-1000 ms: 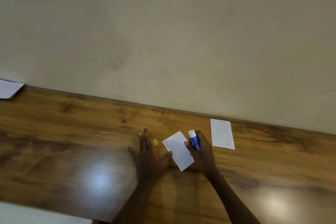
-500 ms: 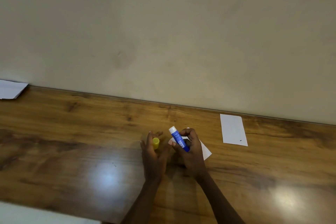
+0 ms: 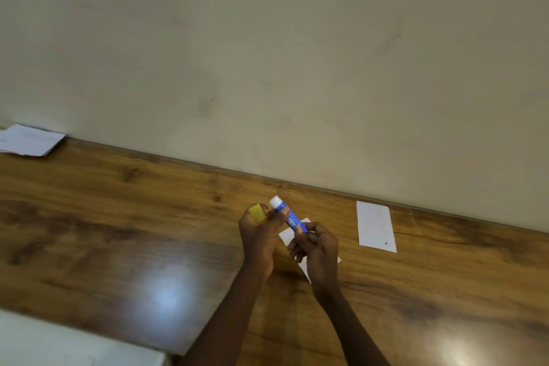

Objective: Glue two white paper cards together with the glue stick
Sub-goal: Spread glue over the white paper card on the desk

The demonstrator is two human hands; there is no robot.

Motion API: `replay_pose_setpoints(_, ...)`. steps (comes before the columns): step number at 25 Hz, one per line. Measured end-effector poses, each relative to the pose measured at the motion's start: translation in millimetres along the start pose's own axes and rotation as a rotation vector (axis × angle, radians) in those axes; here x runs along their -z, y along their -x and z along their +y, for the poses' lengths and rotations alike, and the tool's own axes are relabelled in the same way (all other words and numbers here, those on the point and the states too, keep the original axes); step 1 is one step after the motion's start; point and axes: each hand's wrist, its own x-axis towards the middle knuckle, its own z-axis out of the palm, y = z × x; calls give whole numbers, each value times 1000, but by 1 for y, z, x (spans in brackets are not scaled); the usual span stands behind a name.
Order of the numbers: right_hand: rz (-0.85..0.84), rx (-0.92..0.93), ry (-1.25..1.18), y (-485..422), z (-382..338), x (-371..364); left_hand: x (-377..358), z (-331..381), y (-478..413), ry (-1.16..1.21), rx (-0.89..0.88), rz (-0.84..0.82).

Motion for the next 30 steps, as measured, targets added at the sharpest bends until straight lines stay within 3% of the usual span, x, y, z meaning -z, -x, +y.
replay_pose_setpoints(4, 20, -140, -37, 0, -4, 1, 2, -4, 1, 60, 22, -75)
replay_pose_setpoints(9, -28, 56, 165, -4, -8, -3, -3, -1, -5, -21, -35, -61)
replay_pose_setpoints(13, -28, -72, 148, -10, -8, -2, -3, -7, -5, -65, -56, -64)
replay_pose_setpoints(17, -43, 65, 324, -1, -4, 1, -1, -6, -7, -16, -48, -83)
replay_pose_setpoints(22, -69, -192, 65, 2, -4, 5, -2, -5, -5, -9, -7, -180)
replay_pose_setpoints(27, 30, 151, 509, 4, -4, 5, -2, -5, -5, -24, -27, -145)
replay_pose_setpoints(30, 19, 67, 370, 5, -11, 5, -1, -6, 0, -6, -12, -165)
